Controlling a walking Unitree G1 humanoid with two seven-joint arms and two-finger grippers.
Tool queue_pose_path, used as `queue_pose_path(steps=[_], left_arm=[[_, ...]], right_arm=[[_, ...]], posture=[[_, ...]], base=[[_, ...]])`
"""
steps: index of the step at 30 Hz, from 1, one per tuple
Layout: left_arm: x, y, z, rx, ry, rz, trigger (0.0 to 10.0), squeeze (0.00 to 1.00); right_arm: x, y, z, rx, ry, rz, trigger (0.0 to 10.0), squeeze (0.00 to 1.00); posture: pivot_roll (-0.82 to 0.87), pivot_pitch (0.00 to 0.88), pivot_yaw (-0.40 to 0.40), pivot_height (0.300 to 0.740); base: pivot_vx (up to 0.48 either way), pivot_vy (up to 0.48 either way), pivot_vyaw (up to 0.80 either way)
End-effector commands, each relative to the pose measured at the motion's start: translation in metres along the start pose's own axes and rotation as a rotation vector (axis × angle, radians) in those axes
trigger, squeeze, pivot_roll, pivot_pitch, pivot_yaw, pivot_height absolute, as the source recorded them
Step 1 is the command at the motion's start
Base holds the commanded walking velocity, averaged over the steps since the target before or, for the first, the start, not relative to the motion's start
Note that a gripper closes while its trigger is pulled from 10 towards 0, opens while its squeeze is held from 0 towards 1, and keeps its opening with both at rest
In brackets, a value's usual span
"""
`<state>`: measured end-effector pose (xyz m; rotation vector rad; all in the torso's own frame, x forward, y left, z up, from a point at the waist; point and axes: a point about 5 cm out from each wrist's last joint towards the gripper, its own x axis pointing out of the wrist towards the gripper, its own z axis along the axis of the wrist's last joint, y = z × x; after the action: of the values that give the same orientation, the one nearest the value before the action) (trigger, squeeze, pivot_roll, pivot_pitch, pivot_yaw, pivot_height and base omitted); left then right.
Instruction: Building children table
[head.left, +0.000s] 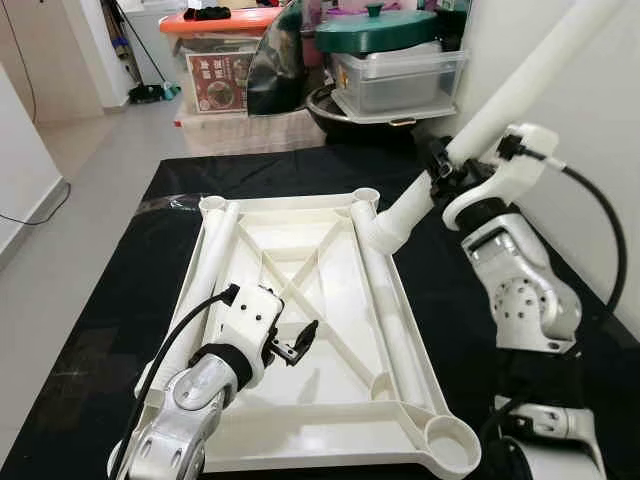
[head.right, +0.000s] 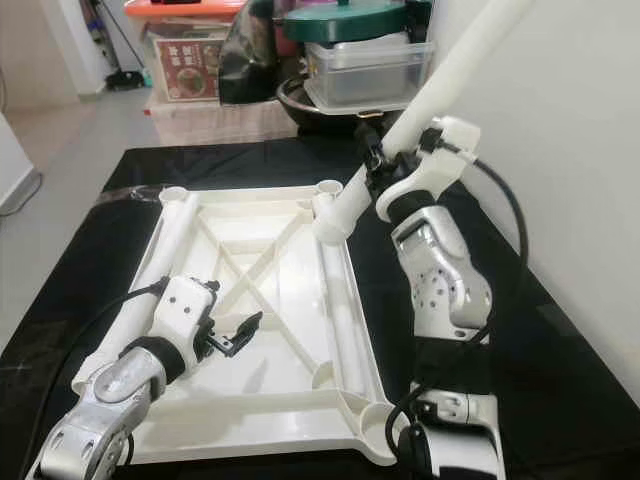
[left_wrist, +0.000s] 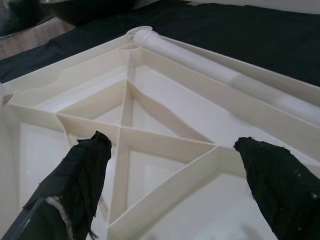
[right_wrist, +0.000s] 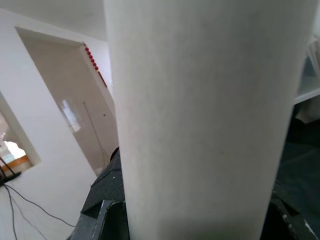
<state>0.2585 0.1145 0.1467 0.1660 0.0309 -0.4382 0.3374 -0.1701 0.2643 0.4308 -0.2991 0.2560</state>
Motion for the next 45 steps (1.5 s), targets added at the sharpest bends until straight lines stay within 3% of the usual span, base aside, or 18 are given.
queue_pose_path(steps=[1,4,7,21,39,45], left_arm=[[-0.003,0.003,0.001,-0.001,-0.010,0.031,10.0,0.00],[-0.005,0.005,0.001,-0.003,-0.009,0.062,10.0,0.00],[-0.004,0.002,-0.004,0.046,0.012,0.067,10.0,0.00],[-0.008,0.006,-0.005,-0.013,0.015,0.106,10.0,0.00],[-0.012,0.017,-0.008,-0.066,0.005,0.174,10.0,0.00],[-0.011,0.023,-0.010,-0.079,0.023,0.205,10.0,0.00]], right_arm=[[-0.003,0.005,0.005,-0.001,-0.018,0.010,10.0,0.00],[-0.009,0.006,0.004,-0.015,-0.024,-0.002,10.0,0.00],[-0.012,0.006,-0.007,-0.057,-0.010,-0.045,10.0,0.00],[-0.029,0.018,-0.022,-0.059,0.045,-0.025,10.0,0.00],[-0.025,0.028,-0.029,-0.039,0.064,0.003,10.0,0.00],[-0.024,0.026,-0.025,-0.072,0.054,0.018,10.0,0.00]], posture=[[0.04,0.000,-0.016,0.740],[0.03,0.000,-0.006,0.740],[0.02,0.000,-0.001,0.740],[0.02,0.000,0.002,0.740],[0.03,0.000,-0.002,0.740],[0.03,0.000,0.002,0.740]], base=[[0.000,0.000,0.00],[0.000,0.000,0.00],[0.000,0.000,0.00],[0.000,0.000,0.00],[0.000,0.000,0.00],[0.000,0.000,0.00]])
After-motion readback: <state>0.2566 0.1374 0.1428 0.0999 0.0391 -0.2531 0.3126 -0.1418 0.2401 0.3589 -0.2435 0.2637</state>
